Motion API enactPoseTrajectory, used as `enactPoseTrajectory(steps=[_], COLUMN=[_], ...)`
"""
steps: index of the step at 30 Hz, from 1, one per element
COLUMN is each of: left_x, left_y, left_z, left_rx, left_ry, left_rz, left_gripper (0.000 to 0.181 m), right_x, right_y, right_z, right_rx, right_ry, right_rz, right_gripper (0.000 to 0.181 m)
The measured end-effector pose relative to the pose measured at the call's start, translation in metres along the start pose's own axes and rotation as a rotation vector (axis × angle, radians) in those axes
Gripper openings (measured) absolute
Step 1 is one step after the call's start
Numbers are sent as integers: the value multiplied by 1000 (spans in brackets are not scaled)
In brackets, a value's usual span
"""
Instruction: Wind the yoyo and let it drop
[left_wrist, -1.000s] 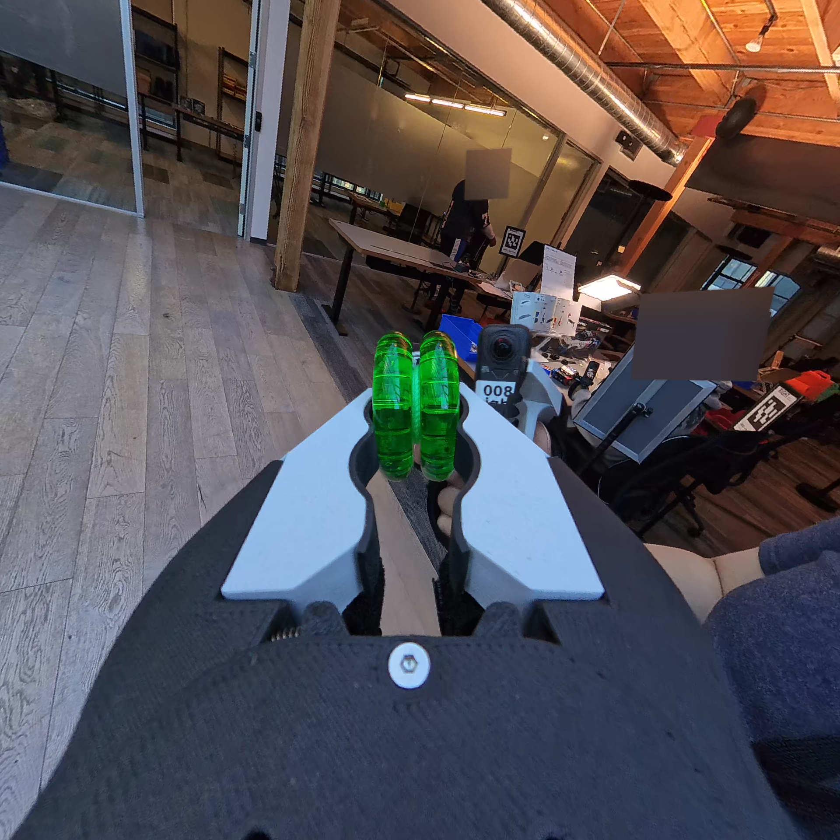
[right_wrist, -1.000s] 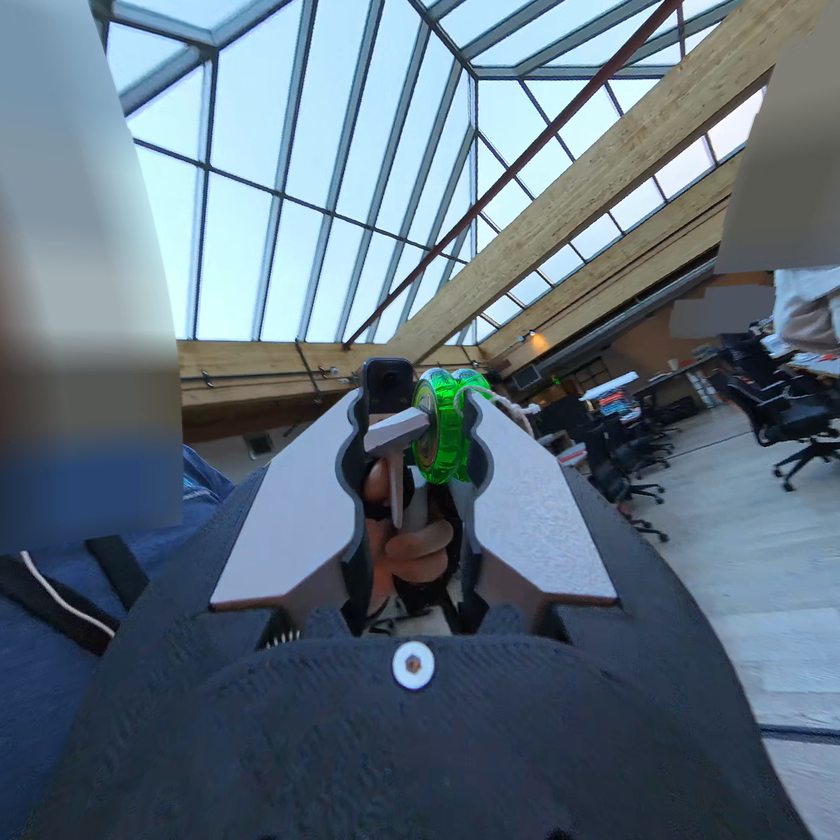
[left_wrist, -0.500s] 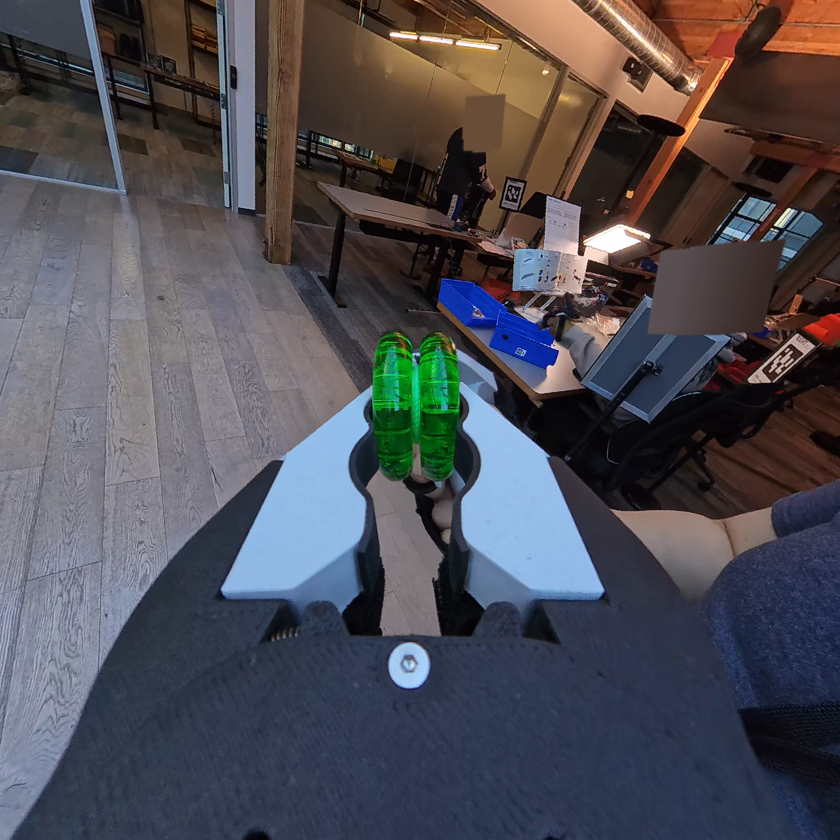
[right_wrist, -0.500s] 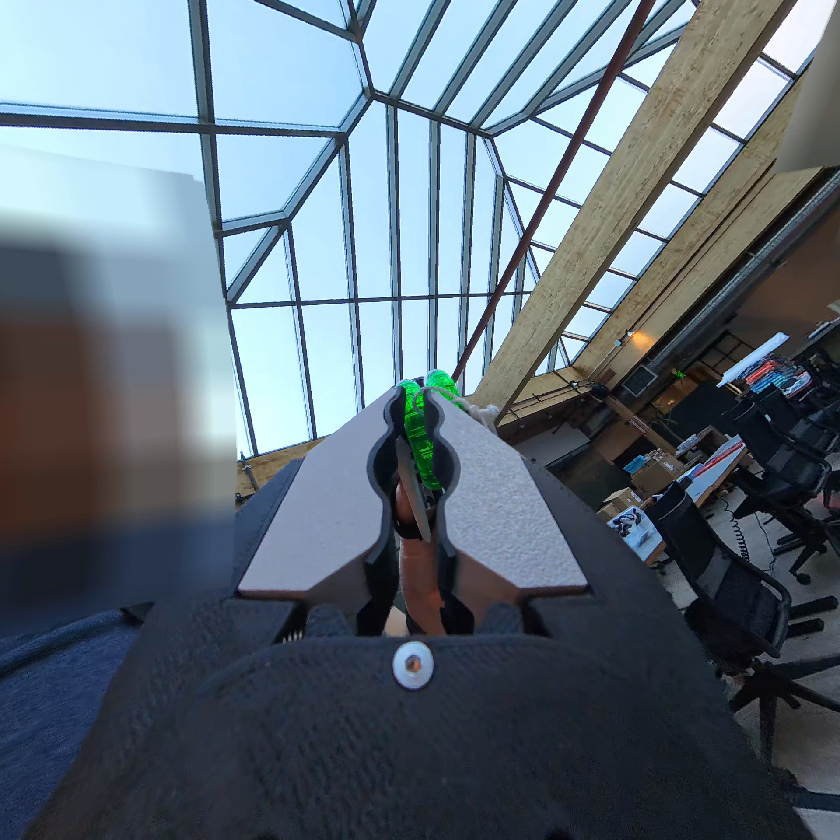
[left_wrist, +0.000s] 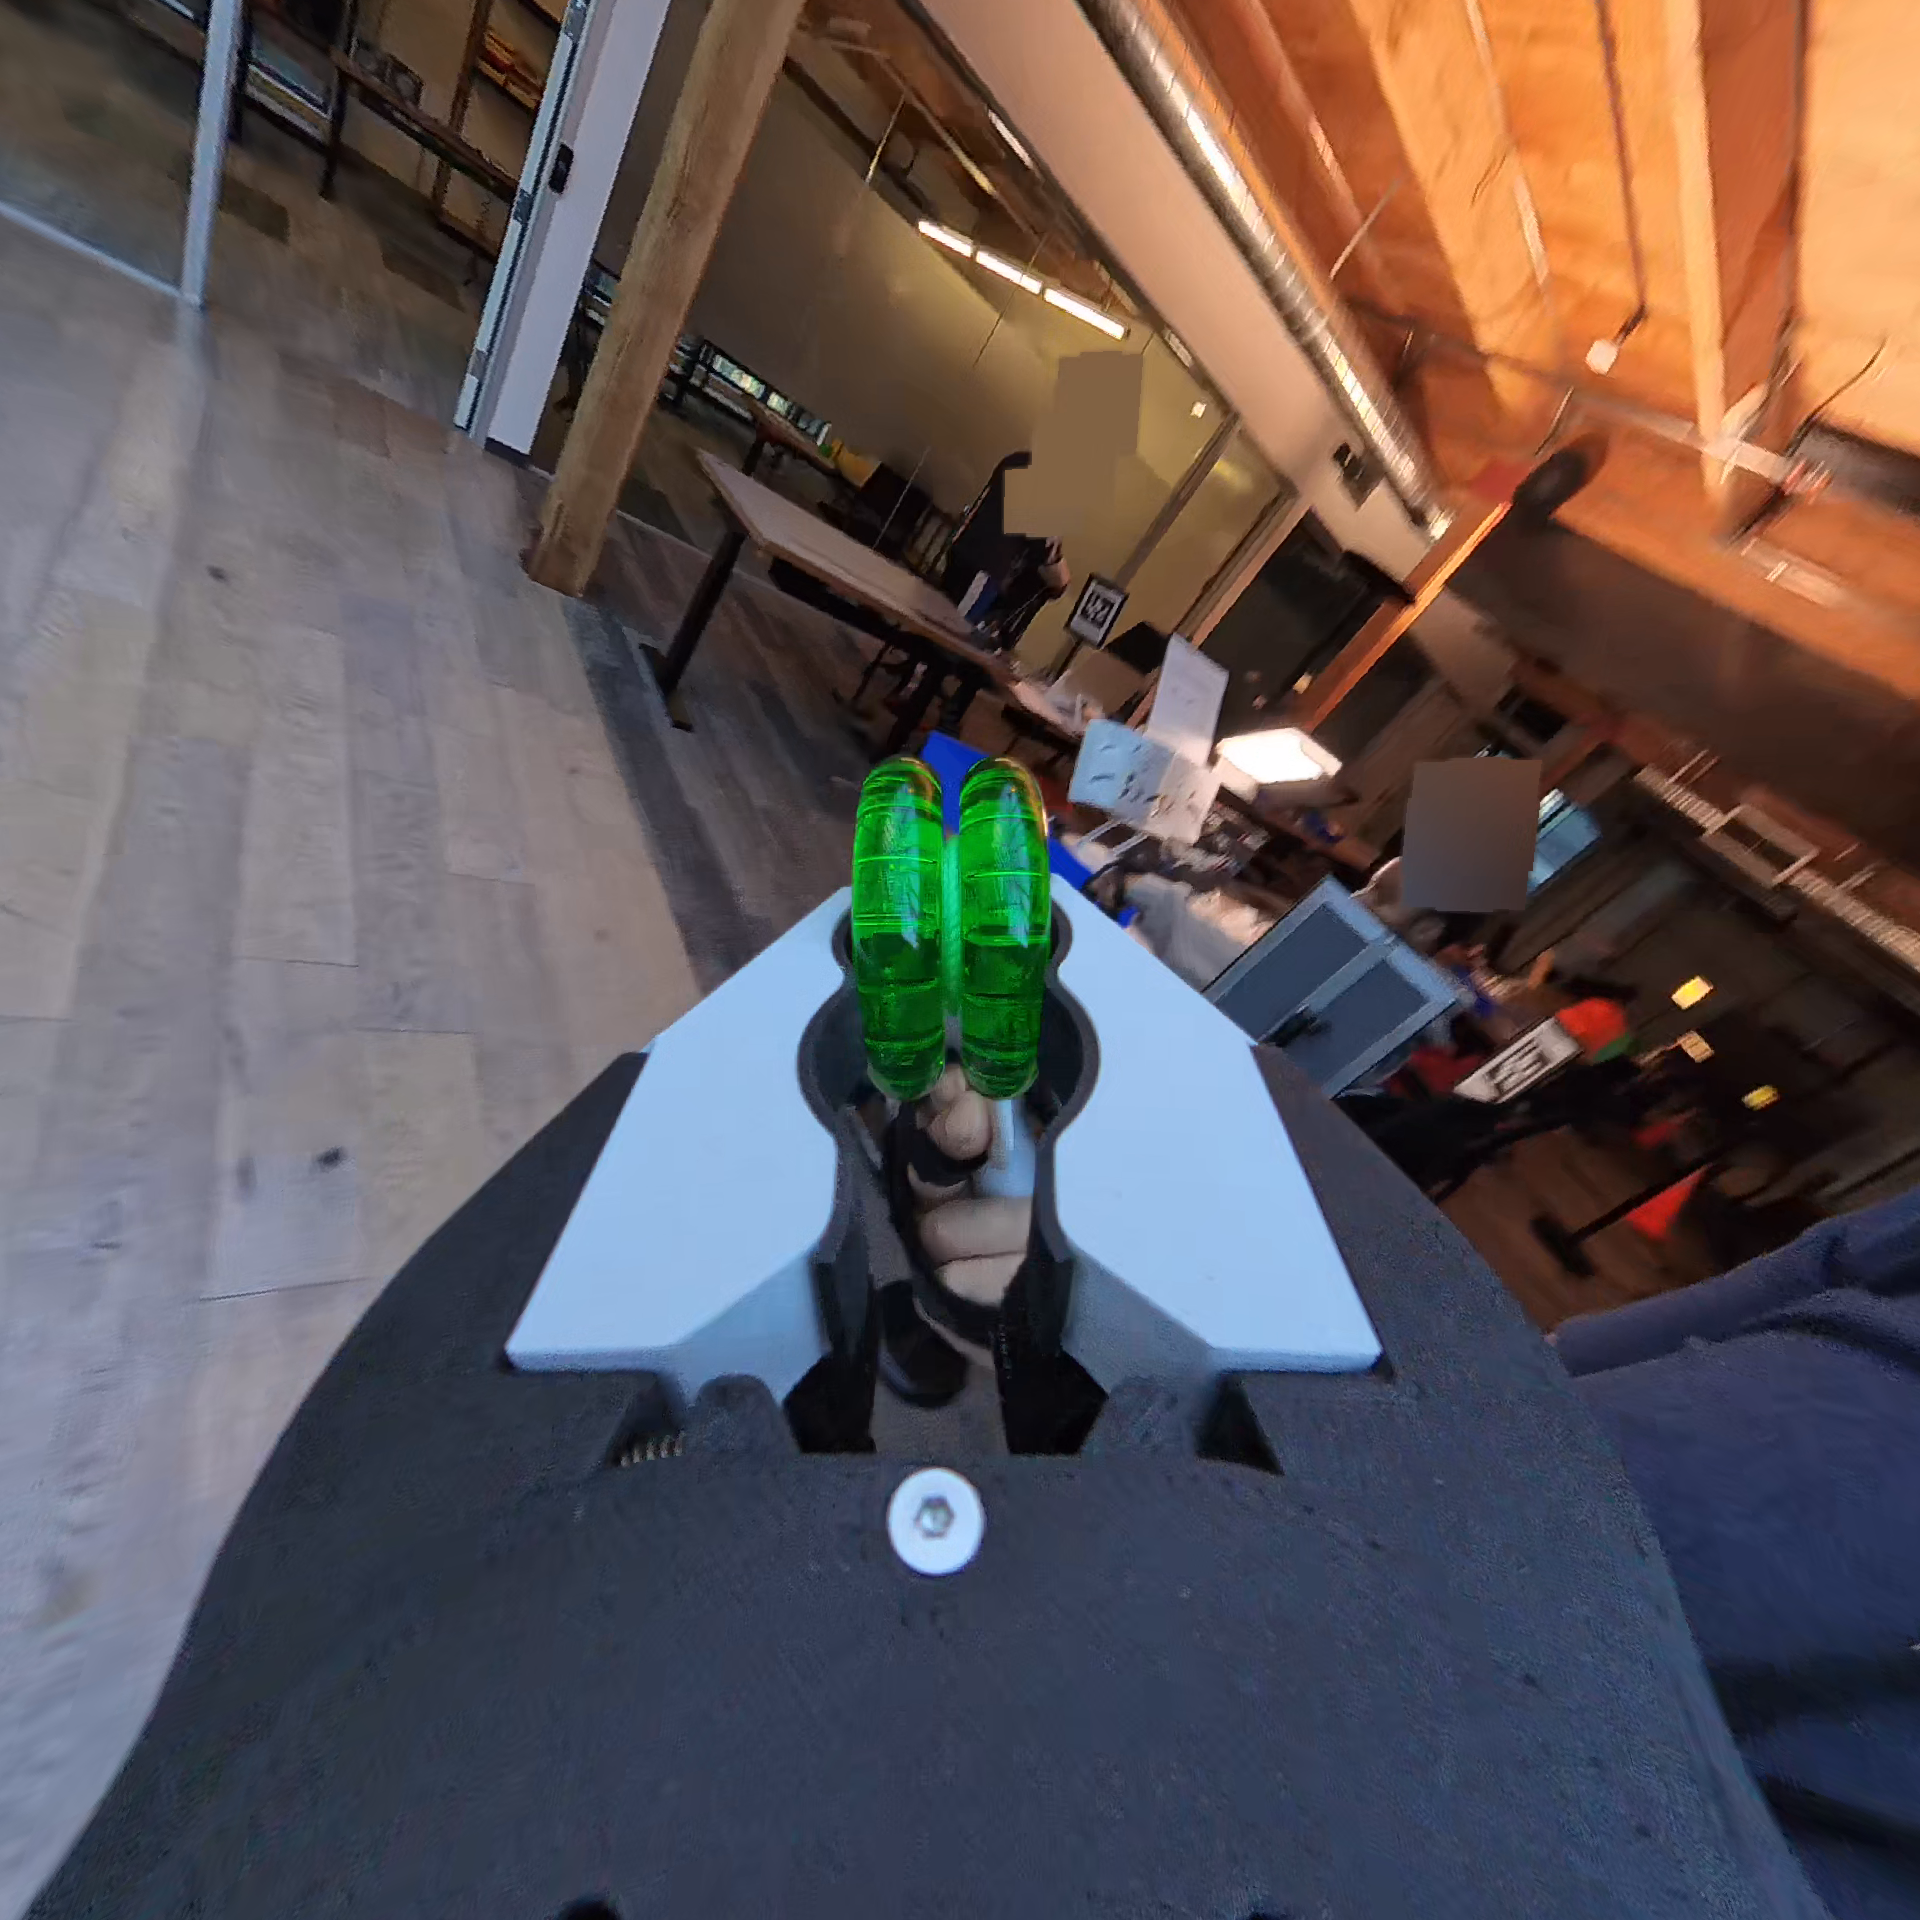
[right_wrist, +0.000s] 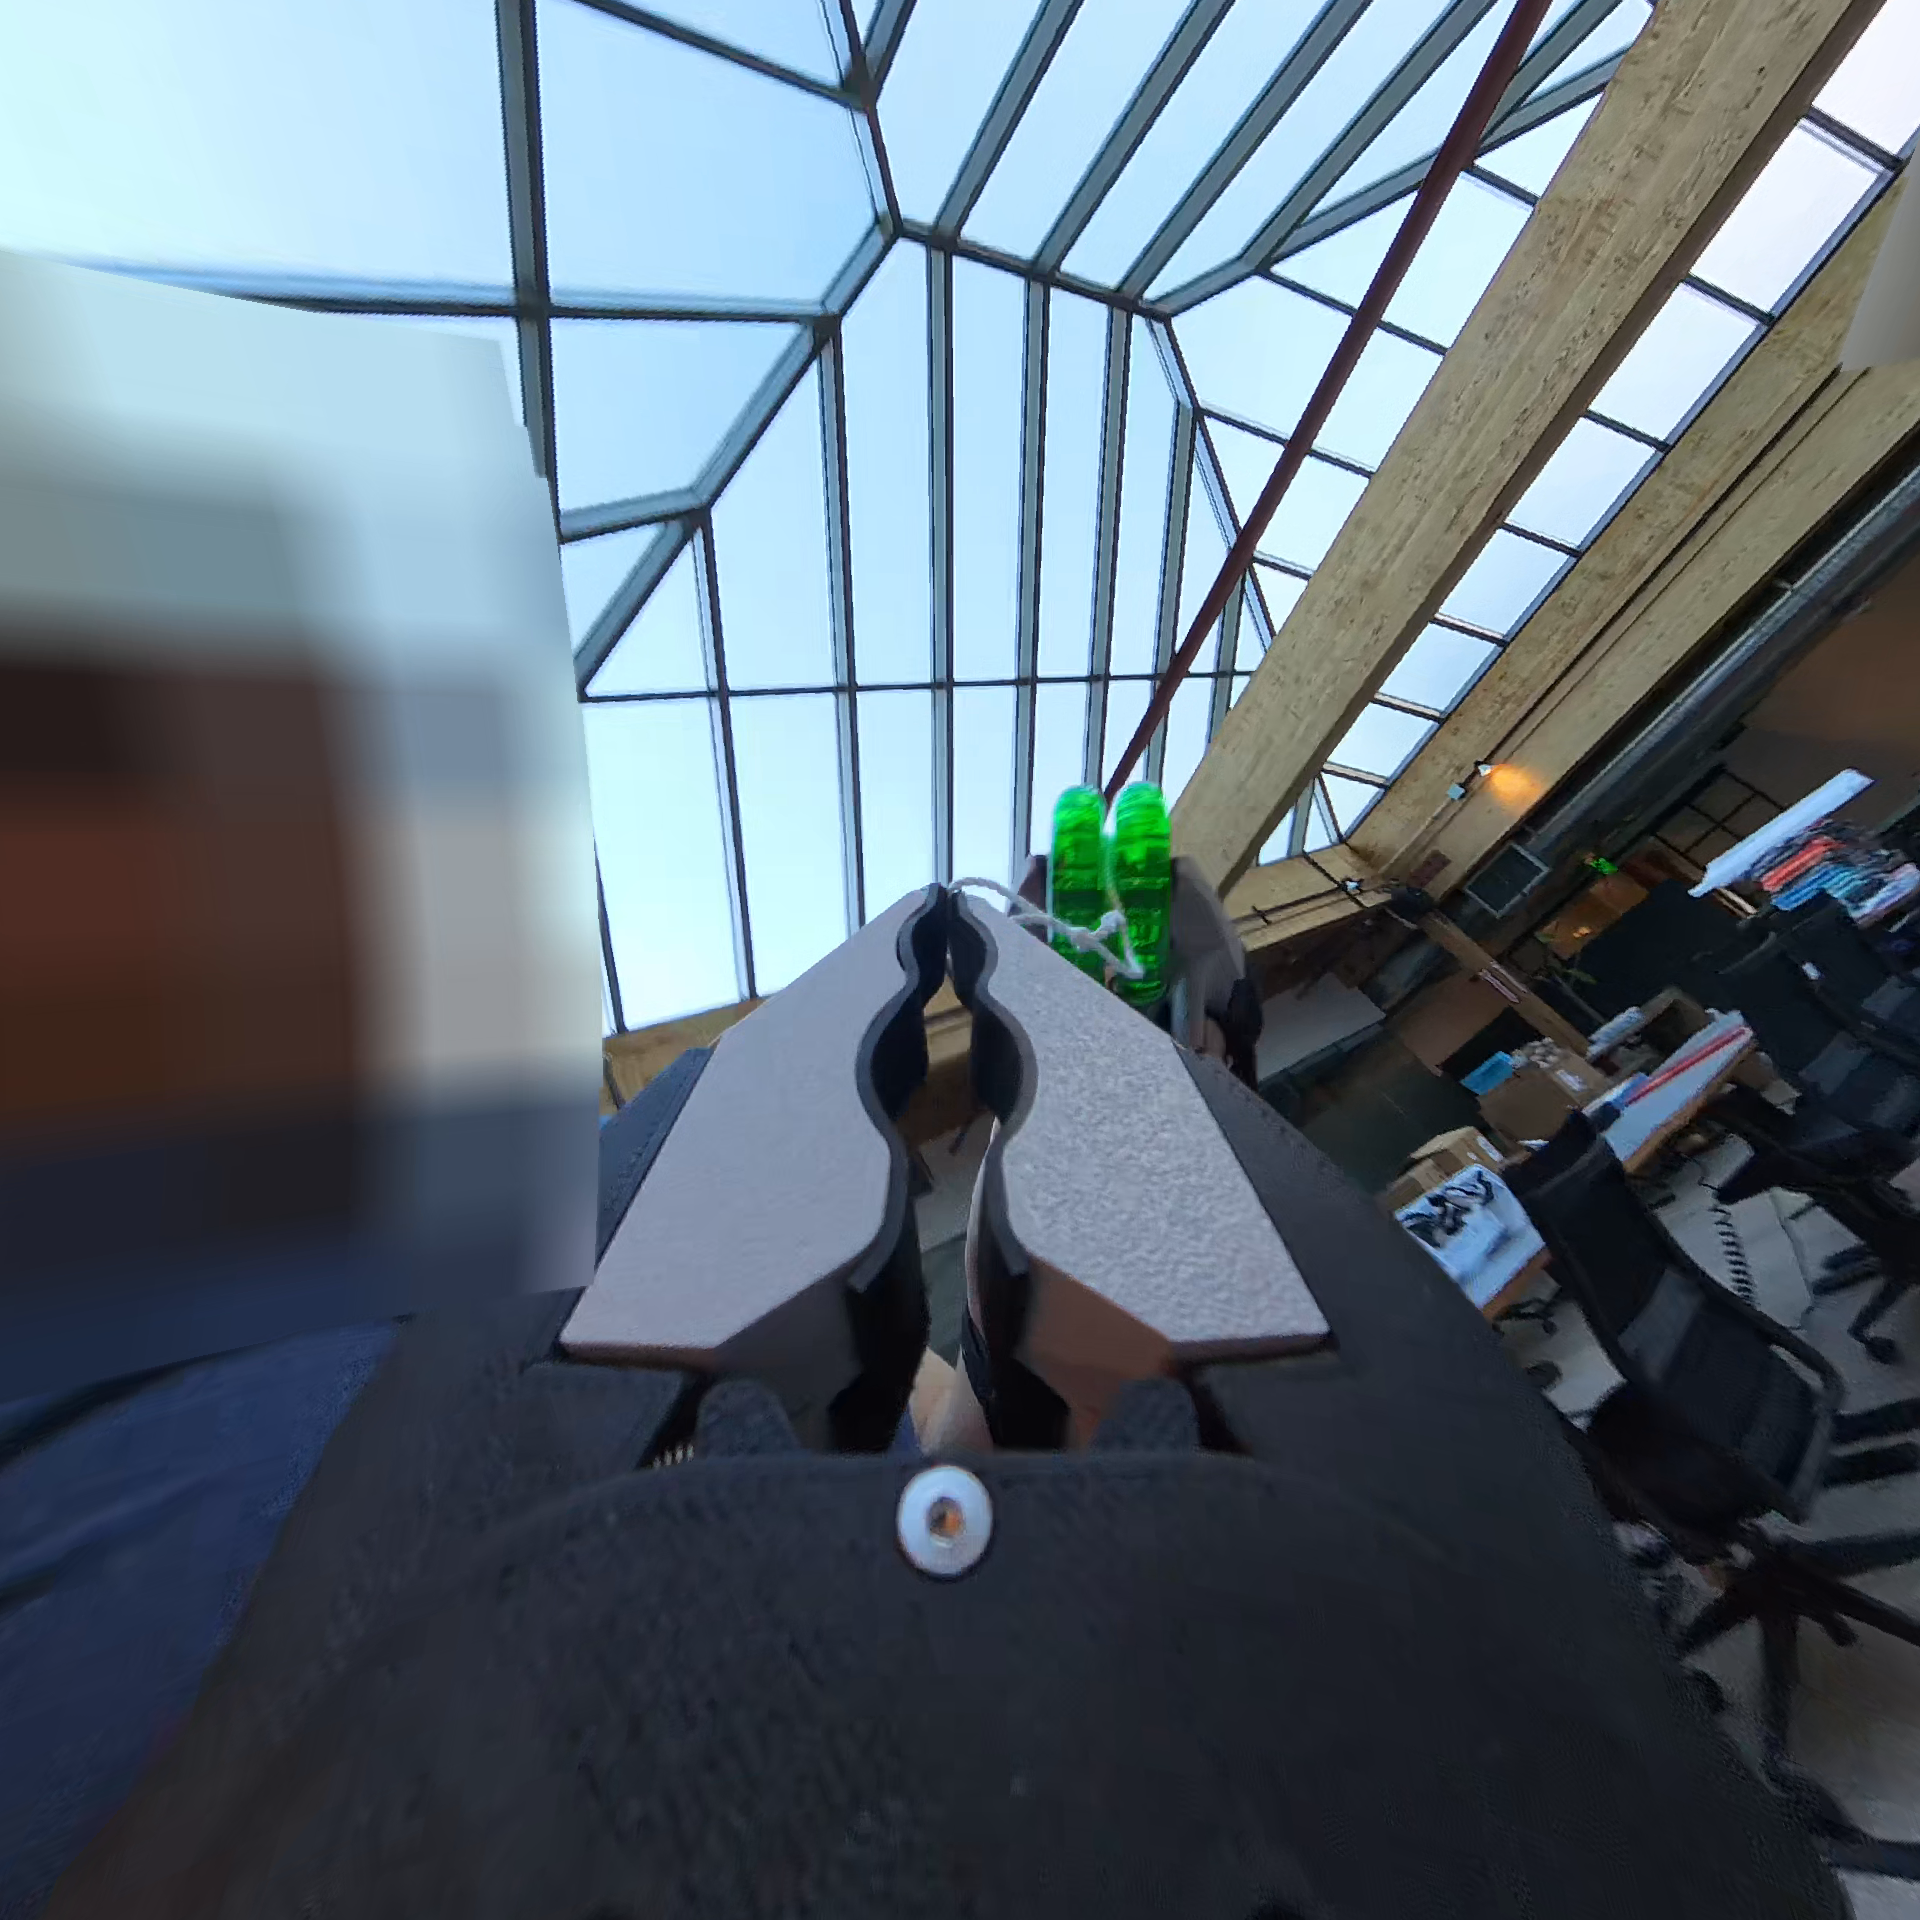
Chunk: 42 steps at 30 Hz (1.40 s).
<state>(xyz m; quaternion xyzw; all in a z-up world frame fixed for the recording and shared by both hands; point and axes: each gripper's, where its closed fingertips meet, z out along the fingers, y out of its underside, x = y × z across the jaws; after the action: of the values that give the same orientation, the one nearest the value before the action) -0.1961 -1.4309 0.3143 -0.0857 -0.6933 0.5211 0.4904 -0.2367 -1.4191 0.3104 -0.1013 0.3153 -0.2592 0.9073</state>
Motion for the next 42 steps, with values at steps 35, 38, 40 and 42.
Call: enactPoseTrajectory(steps=[35,38,40,42], left_x=[8,16,18,19], left_y=[-81,-113,-126,-134], left_z=[174,193,200,201], left_rx=[470,596,660,703], left_ry=[971,1090,1128,1149], left_rz=[-1356,-1364,-1396,-1416], left_gripper=[27,26,27,27], right_x=[-73,-69,-62,-58], right_y=[-130,-155,-163,-167], right_z=[85,111,123,131], right_rx=[-496,-584,-642,-665], right_ry=[359,475,542,567], right_rz=[-530,-520,-530,-541], right_gripper=[0,0,0,0])
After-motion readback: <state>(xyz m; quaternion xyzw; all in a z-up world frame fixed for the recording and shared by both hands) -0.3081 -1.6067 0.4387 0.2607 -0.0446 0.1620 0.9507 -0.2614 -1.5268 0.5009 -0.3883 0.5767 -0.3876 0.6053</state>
